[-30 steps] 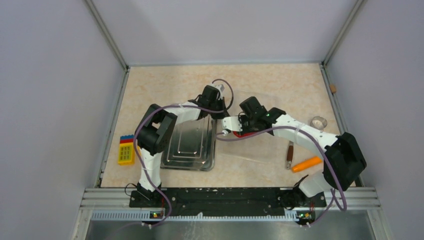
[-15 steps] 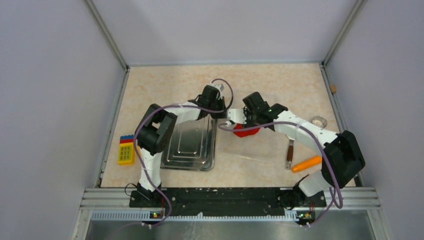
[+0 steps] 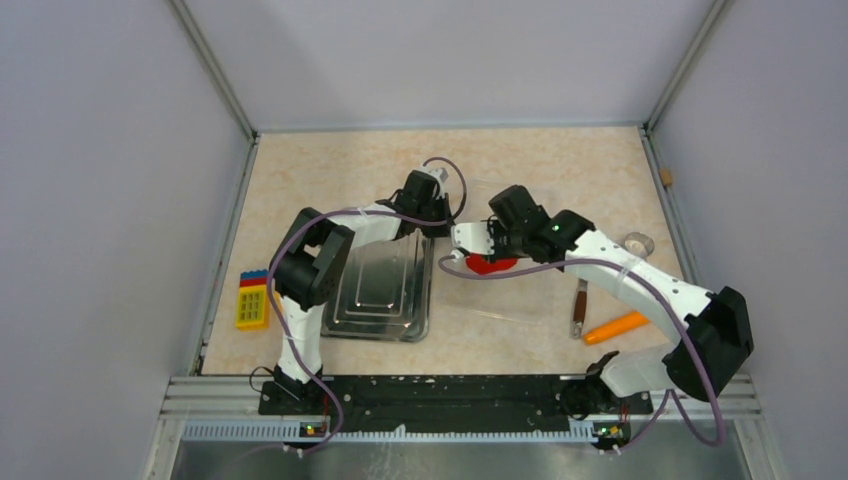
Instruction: Roll out the dumpling wrappers from the dough
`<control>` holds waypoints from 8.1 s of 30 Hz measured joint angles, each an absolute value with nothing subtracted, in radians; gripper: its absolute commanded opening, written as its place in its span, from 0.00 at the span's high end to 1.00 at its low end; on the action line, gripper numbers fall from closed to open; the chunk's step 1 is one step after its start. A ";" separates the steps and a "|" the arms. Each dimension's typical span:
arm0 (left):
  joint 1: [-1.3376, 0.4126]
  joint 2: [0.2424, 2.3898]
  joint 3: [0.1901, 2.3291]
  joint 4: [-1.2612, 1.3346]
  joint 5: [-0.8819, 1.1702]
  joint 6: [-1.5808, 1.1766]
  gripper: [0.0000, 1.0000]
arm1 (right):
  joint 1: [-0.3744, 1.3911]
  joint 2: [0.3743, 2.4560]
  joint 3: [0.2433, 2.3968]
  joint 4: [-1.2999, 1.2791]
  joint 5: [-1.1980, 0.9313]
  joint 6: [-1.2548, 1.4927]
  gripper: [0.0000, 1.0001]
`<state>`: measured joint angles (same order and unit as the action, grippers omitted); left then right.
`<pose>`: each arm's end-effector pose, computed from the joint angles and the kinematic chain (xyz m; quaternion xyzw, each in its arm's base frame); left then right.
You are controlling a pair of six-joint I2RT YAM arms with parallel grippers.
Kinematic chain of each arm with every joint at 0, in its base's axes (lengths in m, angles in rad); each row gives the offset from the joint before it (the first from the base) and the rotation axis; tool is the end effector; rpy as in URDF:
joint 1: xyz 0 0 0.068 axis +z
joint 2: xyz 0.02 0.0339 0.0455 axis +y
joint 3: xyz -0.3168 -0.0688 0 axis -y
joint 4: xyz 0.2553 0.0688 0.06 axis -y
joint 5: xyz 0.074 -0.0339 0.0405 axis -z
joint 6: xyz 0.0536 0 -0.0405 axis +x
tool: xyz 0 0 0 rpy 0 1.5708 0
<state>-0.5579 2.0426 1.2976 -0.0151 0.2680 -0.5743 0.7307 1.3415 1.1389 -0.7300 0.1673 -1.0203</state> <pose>0.4026 -0.2680 0.1801 0.0452 0.9111 -0.3132 0.2640 0.2187 0.1840 0.3275 -0.7098 0.6263 -0.1236 0.2979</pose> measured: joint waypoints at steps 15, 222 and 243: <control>-0.558 2.046 1.300 -0.014 0.268 -0.574 1.00 | 0.794 1.425 1.082 -0.804 0.098 -1.065 1.00; -0.557 2.069 1.312 0.038 0.298 -0.491 1.00 | 0.670 1.435 1.386 -1.034 -0.139 -0.956 1.00; -0.558 2.069 1.312 0.039 0.298 -0.487 1.00 | 0.755 1.425 1.151 -0.783 -0.001 -1.079 1.00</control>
